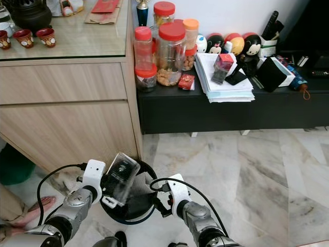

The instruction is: Picking trash to rubbish bin

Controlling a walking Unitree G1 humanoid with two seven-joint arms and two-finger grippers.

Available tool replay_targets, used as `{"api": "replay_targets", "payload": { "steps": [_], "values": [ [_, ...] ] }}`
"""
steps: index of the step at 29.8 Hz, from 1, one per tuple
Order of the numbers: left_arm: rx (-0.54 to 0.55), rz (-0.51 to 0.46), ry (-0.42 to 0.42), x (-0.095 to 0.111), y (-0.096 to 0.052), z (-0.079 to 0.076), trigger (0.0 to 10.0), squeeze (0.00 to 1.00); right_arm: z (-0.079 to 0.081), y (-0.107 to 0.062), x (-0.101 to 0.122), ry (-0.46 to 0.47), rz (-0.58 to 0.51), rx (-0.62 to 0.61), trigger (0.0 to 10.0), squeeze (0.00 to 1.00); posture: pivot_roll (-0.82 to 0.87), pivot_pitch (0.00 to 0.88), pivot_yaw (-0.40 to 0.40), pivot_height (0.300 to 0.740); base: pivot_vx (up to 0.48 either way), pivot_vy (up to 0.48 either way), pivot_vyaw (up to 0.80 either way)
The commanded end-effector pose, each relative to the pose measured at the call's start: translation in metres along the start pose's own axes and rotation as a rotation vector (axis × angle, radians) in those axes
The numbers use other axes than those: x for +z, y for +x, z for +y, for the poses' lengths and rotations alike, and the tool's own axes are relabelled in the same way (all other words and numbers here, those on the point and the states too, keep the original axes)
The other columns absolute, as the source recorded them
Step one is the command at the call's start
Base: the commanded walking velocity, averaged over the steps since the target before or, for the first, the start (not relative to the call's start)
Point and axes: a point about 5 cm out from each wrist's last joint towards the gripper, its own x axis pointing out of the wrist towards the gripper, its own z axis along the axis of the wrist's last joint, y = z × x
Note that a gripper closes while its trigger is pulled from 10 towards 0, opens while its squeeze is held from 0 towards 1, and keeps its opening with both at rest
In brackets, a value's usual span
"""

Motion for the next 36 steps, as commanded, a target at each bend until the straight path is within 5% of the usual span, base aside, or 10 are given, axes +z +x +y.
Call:
{"api": "replay_targets", "payload": {
  "steps": [1,15,16,22,25,28,36],
  "values": [
    [0.006,0.027,-0.008,-0.012,-0.004,-0.002,10.0,1.00,0.003,-0.001,-0.011,-0.007,0.037,0.011,10.0,0.00,0.10,0.207,-0.051,0.740,0.000,0.000,0.00],
    [0.092,0.075,-0.030,-0.031,-0.013,0.016,10.0,1.00,0.003,-0.001,-0.011,0.039,0.003,-0.022,10.0,0.00,0.11,0.209,-0.040,0.740,0.000,0.000,0.00],
    [0.117,0.092,-0.033,-0.038,-0.017,0.020,10.0,0.00,0.001,-0.002,-0.013,0.055,0.002,-0.041,10.0,0.00,0.12,0.207,-0.036,0.740,0.000,0.000,0.00],
    [0.181,0.181,-0.056,-0.066,-0.032,0.030,10.0,0.00,-0.006,-0.006,-0.023,0.102,0.004,-0.118,10.0,0.00,0.13,0.205,-0.027,0.740,0.000,0.000,0.00],
    [0.266,0.362,-0.075,-0.118,-0.066,0.040,10.0,0.00,-0.012,-0.014,-0.046,0.153,0.060,-0.209,10.0,0.00,0.13,0.198,-0.016,0.740,0.000,0.000,0.00],
    [0.299,0.420,-0.087,-0.136,-0.080,0.042,10.0,0.00,-0.012,-0.017,-0.055,0.172,0.076,-0.217,10.0,0.00,0.13,0.195,-0.010,0.740,0.000,0.000,0.00],
    [0.342,0.467,-0.122,-0.153,-0.096,0.044,10.0,0.00,-0.015,-0.029,-0.083,0.231,0.155,-0.288,10.0,0.00,0.14,0.183,0.006,0.740,0.000,0.000,0.00]
  ]
}}
